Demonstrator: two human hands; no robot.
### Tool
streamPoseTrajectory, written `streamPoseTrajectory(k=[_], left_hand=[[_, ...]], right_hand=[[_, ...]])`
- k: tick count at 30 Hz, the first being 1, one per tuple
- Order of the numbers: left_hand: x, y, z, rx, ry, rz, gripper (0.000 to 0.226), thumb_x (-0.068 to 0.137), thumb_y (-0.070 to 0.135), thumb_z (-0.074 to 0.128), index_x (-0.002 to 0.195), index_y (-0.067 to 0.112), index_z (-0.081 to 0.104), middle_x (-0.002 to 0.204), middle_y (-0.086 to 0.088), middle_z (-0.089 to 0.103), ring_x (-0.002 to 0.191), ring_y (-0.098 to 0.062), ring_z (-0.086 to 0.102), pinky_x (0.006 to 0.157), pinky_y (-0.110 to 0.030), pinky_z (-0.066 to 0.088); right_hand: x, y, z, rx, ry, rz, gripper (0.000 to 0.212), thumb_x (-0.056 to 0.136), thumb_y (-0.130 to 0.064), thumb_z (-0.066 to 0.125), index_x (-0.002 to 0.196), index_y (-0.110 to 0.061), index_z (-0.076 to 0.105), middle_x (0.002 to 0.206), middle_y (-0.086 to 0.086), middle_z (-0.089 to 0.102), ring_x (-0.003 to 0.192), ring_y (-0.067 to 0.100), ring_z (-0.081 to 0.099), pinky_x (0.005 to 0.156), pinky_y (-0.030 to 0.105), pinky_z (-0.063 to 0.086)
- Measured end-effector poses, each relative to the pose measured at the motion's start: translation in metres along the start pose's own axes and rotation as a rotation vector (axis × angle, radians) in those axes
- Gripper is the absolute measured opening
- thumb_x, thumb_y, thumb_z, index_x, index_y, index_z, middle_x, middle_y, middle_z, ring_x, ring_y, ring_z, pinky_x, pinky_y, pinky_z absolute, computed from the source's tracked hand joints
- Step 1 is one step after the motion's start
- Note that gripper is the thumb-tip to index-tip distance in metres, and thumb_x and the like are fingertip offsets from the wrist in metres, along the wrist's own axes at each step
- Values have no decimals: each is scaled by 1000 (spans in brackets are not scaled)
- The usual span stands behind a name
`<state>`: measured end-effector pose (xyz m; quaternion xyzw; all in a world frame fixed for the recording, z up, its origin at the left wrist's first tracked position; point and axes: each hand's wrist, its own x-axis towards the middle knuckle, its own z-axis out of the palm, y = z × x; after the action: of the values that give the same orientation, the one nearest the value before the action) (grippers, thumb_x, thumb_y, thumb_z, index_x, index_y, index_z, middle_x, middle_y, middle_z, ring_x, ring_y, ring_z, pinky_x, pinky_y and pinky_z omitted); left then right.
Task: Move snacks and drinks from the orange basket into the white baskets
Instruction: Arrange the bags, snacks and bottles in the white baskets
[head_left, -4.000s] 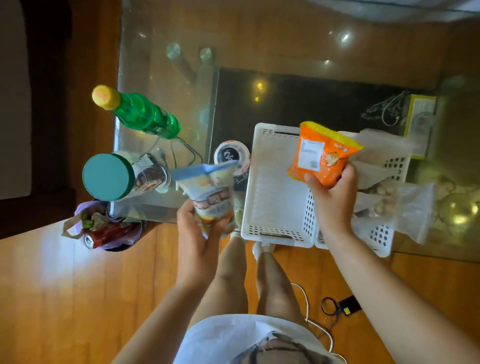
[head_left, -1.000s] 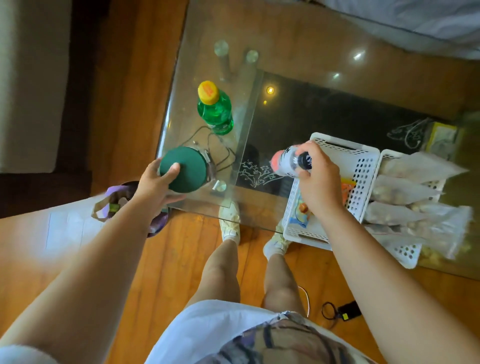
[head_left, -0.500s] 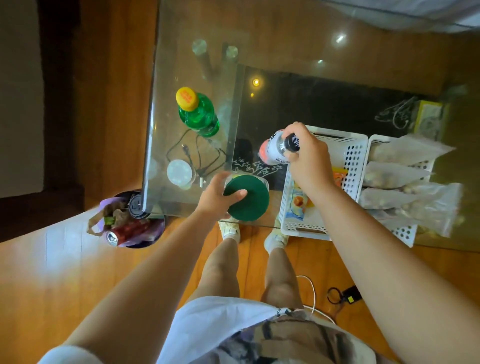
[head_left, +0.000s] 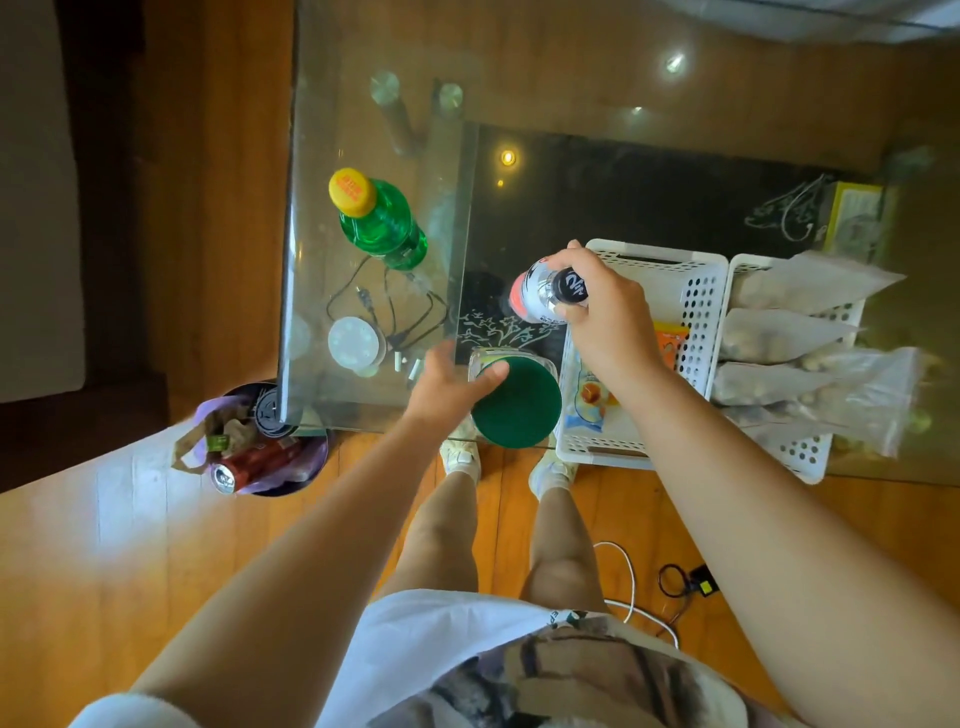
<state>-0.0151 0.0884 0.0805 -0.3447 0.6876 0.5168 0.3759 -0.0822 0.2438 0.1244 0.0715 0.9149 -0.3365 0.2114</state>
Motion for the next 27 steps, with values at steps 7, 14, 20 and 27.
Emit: streamPoseTrajectory(k=[7, 14, 20, 27], left_hand=[[15, 75, -82, -181, 256, 313, 88, 77, 28, 72, 146, 26, 17, 150, -3, 32, 134, -23, 36, 109, -50, 34], [20, 107, -96, -57, 237, 326, 47, 81, 31, 69, 125, 20, 54, 110, 7, 56, 99, -8, 53, 95, -34, 49], [16, 91, -81, 40, 171, 363, 47, 76, 32, 73, 119, 22, 58, 109, 4, 59, 106, -16, 56, 94, -35, 50], [5, 81, -35, 199, 40, 444, 57, 68, 35, 79, 120, 23, 59, 104, 4, 61, 101, -15, 58, 93, -28, 46]], right_hand=[[-1, -2, 3, 6, 26, 7, 40, 82, 5, 60, 113, -21, 56, 139, 7, 50, 125, 28, 50, 92, 33, 49], [0, -2, 3, -11, 33, 22, 41, 82, 4, 61, 113, -23, 55, 130, 7, 57, 119, 28, 54, 88, 33, 51], [-2, -4, 6, -25, 63, 29, 40, 82, 4, 59, 112, -23, 54, 115, 10, 63, 107, 28, 60, 78, 32, 53], [-6, -6, 7, -51, 76, 34, 39, 82, -3, 64, 115, -22, 54, 113, 10, 65, 105, 28, 61, 79, 35, 54]])
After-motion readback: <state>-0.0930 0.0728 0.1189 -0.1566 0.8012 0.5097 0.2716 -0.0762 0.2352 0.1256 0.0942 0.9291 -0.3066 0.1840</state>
